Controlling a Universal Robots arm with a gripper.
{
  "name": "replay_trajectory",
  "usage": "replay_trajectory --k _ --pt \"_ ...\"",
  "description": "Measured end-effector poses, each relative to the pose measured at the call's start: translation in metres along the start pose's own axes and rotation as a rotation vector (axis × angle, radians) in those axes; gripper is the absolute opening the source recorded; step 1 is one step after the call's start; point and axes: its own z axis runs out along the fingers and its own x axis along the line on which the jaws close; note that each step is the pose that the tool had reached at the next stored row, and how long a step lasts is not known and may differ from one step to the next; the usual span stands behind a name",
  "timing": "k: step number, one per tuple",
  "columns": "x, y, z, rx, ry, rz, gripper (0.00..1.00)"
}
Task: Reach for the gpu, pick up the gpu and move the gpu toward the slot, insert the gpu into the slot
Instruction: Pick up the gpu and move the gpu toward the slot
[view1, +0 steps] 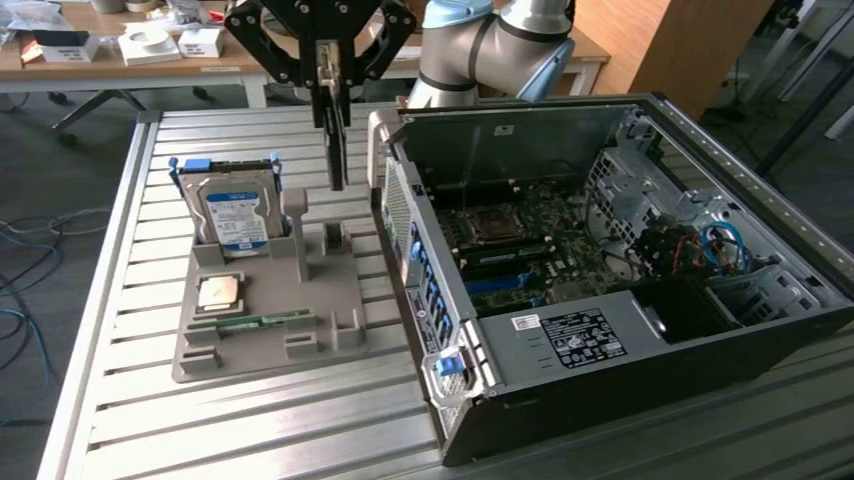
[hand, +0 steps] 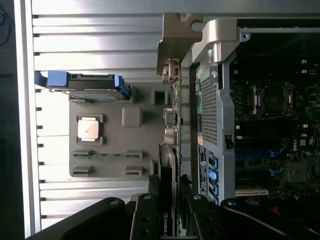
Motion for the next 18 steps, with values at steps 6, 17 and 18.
replay_trajectory --k 6,17,18 --pt "-0.0001 0.0003 -0.0056 -0.0001 -0.0001 0.000 0.27" --pt "-0.0079 0.0007 -0.0055 0.0000 0.0000 0.000 0.27" --pt "-0.0095 0.0007 -0.0054 0.0000 0.0000 0.000 0.27"
